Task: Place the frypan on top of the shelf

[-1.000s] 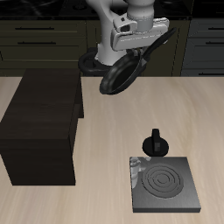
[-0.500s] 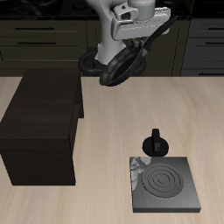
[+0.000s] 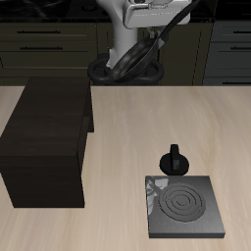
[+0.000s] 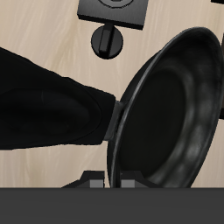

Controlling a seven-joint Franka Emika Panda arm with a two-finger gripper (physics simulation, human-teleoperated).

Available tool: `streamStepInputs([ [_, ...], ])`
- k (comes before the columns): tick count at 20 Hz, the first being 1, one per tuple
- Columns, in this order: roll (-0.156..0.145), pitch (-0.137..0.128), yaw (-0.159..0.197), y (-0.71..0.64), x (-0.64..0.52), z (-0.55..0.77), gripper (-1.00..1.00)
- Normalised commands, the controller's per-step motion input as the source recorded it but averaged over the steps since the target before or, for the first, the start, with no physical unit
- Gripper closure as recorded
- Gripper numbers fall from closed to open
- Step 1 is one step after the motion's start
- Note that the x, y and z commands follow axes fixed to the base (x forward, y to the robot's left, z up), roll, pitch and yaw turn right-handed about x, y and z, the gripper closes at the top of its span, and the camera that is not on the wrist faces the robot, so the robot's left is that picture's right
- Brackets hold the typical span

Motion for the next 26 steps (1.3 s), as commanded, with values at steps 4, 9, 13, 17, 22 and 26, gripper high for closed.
streamStepInputs([
  [4,-0.002,-0.043,0.0,0.04,-0.08,0.34,1.0],
  [9,-0.011,-0.044,-0.005,0.01,-0.08,0.35,1.0],
  [13,-0.015,-0.041,0.001,-0.01,-0.05,0.27,1.0],
  [17,-0.024,-0.059,-0.002,-0.09,-0.09,0.34,1.0],
  [22,-0.046,-0.046,0.01,-0.2,0.01,0.23,1.0],
  [26,-0.052,-0.066,0.037,-0.21,0.03,0.19,1.0],
])
